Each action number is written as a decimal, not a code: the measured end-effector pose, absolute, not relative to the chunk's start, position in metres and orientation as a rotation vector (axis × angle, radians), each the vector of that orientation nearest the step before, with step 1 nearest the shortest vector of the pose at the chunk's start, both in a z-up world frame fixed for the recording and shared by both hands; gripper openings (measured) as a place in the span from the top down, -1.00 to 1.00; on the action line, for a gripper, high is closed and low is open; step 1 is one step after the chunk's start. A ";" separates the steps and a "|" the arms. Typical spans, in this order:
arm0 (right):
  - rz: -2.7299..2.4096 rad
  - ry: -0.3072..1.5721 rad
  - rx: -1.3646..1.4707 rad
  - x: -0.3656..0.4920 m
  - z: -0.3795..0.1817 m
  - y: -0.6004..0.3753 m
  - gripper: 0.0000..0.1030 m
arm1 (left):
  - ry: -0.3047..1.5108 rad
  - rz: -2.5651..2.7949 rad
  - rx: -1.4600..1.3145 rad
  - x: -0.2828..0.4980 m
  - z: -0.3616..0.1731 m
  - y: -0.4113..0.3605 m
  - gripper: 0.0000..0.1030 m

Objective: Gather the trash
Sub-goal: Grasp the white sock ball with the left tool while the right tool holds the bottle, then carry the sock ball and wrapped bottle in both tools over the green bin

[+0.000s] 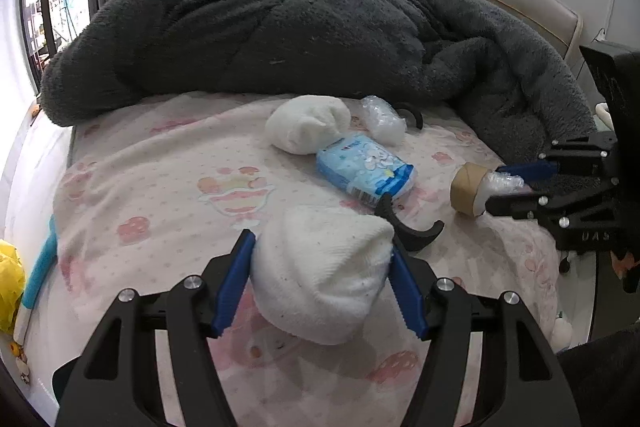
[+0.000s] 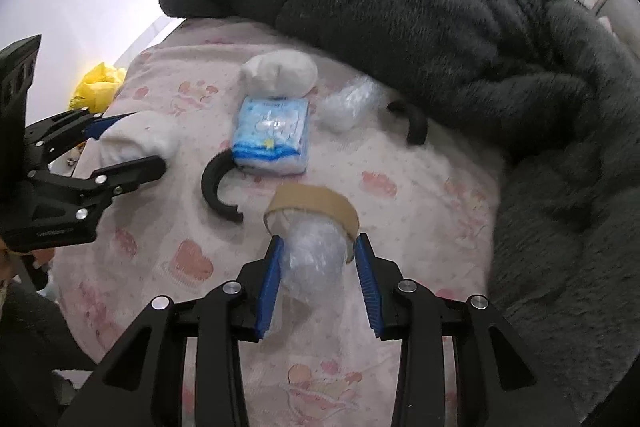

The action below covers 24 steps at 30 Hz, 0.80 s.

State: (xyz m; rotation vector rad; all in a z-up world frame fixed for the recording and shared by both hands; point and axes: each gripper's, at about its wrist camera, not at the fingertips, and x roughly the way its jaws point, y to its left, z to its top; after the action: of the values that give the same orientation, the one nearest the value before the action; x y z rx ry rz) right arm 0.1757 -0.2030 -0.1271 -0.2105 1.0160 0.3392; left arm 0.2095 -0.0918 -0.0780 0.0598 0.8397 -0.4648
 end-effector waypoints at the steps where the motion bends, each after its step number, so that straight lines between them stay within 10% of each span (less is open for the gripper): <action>1: 0.332 1.009 -0.217 0.176 -0.125 -0.201 0.31 | 0.838 -0.462 0.058 0.209 -0.077 -0.089 -0.31; 24: 0.444 0.974 -0.248 0.172 -0.089 -0.123 0.55 | 0.808 -0.396 0.016 0.189 -0.057 -0.018 -0.30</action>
State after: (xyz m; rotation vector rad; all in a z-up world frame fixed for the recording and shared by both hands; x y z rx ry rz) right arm 0.1722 -0.1230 -0.0895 -0.2483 0.9737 0.4439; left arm 0.1893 -0.0178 -0.0575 0.0164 0.8078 -0.3956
